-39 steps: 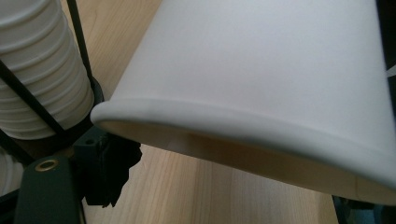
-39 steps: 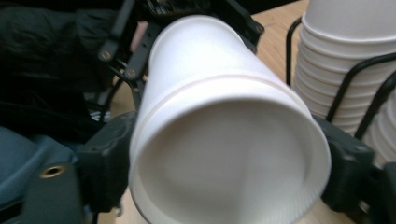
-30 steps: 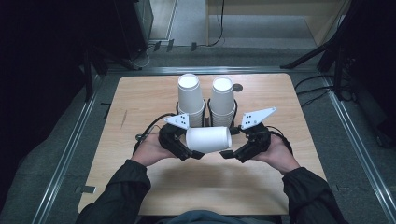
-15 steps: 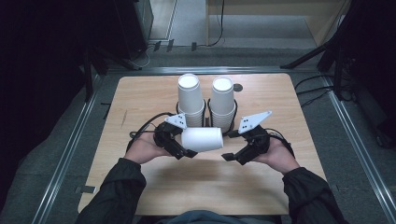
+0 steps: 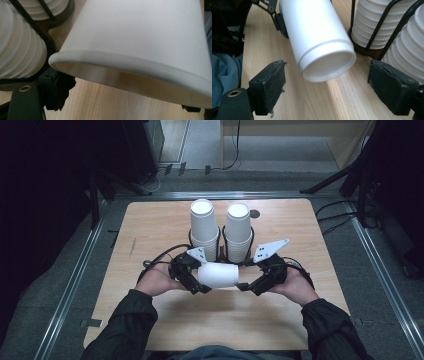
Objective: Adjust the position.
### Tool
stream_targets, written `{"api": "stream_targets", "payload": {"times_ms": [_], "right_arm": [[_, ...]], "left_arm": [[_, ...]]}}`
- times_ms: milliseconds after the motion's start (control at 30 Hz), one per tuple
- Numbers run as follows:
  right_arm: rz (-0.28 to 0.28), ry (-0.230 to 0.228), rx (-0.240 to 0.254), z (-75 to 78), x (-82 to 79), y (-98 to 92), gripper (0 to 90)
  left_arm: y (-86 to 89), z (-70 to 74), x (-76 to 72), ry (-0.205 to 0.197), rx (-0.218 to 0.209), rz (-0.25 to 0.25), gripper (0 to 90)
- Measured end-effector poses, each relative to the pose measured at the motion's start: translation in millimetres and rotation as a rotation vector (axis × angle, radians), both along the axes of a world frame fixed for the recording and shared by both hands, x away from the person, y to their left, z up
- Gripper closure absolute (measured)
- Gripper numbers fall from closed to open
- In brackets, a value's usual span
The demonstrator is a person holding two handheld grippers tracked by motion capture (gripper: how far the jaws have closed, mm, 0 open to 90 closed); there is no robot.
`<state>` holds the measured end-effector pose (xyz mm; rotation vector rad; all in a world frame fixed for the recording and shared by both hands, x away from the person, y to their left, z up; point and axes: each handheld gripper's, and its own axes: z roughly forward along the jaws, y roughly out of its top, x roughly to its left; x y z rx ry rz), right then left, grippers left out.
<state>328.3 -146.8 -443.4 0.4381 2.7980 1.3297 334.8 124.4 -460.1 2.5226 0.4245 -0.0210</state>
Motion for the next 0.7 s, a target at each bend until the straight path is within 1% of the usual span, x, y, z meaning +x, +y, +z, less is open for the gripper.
{"api": "stream_targets", "payload": {"times_ms": [33, 233, 367, 400, 467, 500, 533, 700], "right_arm": [[-0.001, 0.003, -0.001, 0.1, -0.2, 0.3, 15.0], [0.023, 0.002, -0.009, -1.8, -1.5, 5.1, 15.0], [0.039, 0.002, -0.024, -4.3, -1.8, 9.7, 15.0], [0.045, 0.005, -0.033, -5.2, -2.1, 11.0, 15.0], [0.059, 0.002, -0.049, -7.6, -2.6, 14.7, 15.0], [0.067, -0.001, -0.057, -8.6, -2.9, 16.3, 15.0], [0.072, -0.002, -0.066, -10.0, -3.5, 18.6, 15.1], [0.094, -0.009, -0.112, -17.0, -4.8, 29.7, 15.0]], "left_arm": [[-1.8, -0.7, -0.1, 0.006, 0.003, -0.006, 14.6], [-14.4, -5.2, -3.0, 0.009, 0.048, -0.024, 14.6], [-19.9, -6.3, -3.5, 0.022, 0.062, -0.037, 14.6], [-21.1, -6.5, -3.6, 0.020, 0.066, -0.041, 14.6], [-23.2, -6.7, -4.2, 0.031, 0.068, -0.032, 14.6], [-24.1, -6.6, -4.1, 0.021, 0.071, -0.036, 14.6], [-24.7, -6.6, -4.1, 0.029, 0.072, -0.036, 14.6], [-29.7, -7.7, -5.7, 0.033, 0.080, -0.057, 14.6]]}}
